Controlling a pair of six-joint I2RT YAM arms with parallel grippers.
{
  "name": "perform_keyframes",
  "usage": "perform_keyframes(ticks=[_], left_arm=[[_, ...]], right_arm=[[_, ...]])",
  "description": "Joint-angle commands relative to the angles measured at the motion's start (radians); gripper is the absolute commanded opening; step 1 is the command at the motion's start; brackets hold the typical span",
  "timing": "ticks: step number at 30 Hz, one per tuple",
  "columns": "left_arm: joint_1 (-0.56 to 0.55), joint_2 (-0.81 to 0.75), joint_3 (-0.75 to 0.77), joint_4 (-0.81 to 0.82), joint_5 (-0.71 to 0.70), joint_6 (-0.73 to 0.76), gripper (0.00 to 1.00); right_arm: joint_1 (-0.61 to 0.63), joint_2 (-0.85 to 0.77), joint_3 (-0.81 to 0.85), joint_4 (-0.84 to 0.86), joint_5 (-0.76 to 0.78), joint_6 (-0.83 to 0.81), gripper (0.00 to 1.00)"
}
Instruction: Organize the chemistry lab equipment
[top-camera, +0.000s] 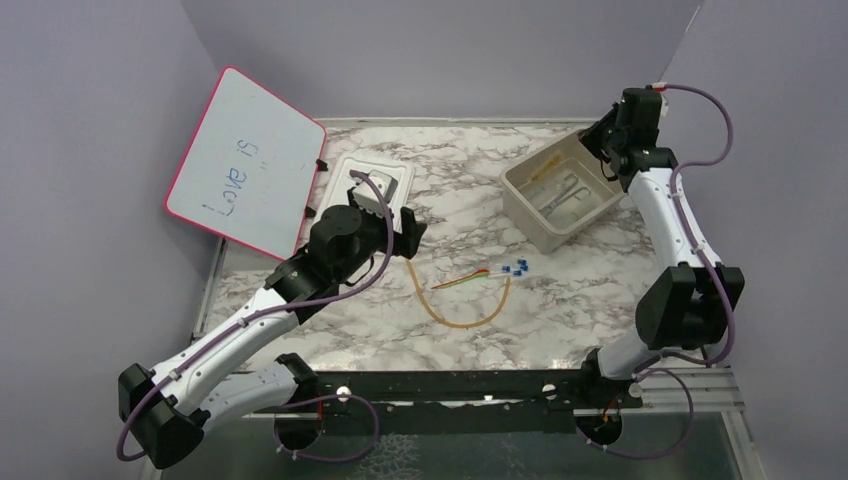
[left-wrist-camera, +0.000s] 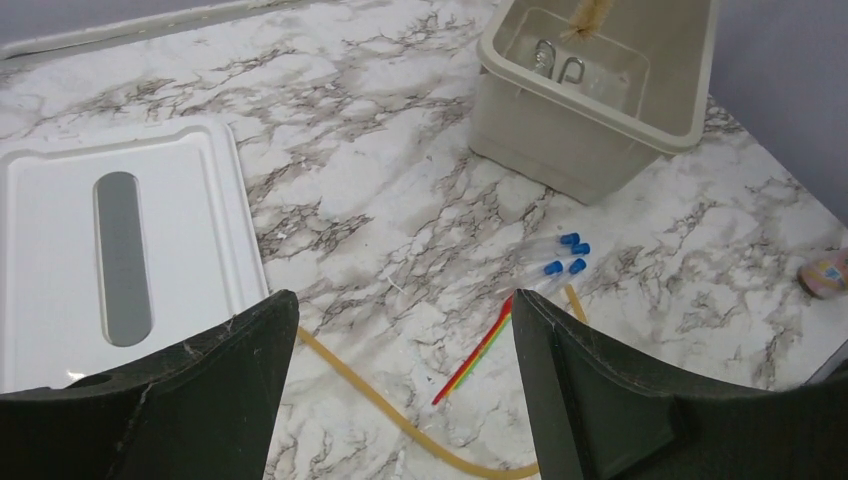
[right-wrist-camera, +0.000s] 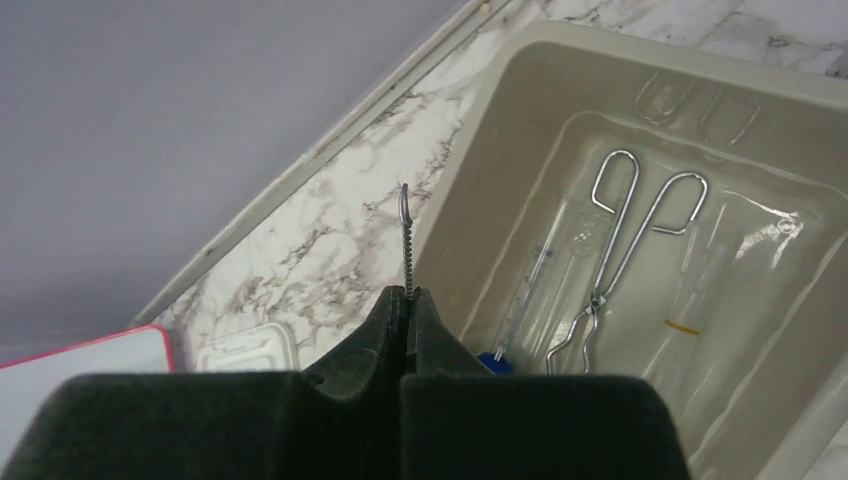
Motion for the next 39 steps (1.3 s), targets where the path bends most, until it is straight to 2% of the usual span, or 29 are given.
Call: perform_keyframes(ticks=[1,6,15,19,28,32,39], left_arm=[[0.000,0.010,-0.020,0.022,-0.033,0.040,0.81],[0.000,0.029,-0.040,0.038,-0.024,0.038,0.81],[0.002,0.056,-0.043,0.027,-0.036,0.042,0.81],[0.001,0.063,-0.045,0.024,-0.045,0.043,0.81],[0.001,0.096,-0.037,0.013,-0.051,0.042,0.81],[0.002,0.097,-0.038,0.014,-0.052,0.042,0.81],[0.002,0.100,-0.037,0.015,-0.041,0.034,0.81]], right_arm=[[-0.029,0.066,0.083,-0.068,0.050,0.007,0.00],[-0.034,0.153,0.083,-0.068,0.030,0.004,0.01],[-0.034,0.307,0.043,-0.017,-0.115,0.079,0.01],[-0.032,0.357,0.047,-0.018,-0.108,0.098,0.05],[-0.032,0.398,0.090,-0.062,-0.020,0.103,0.37],[-0.032,0.359,0.098,-0.075,0.013,0.078,0.42],[-0.010,0.237,0.102,-0.120,0.025,-0.018,0.43]])
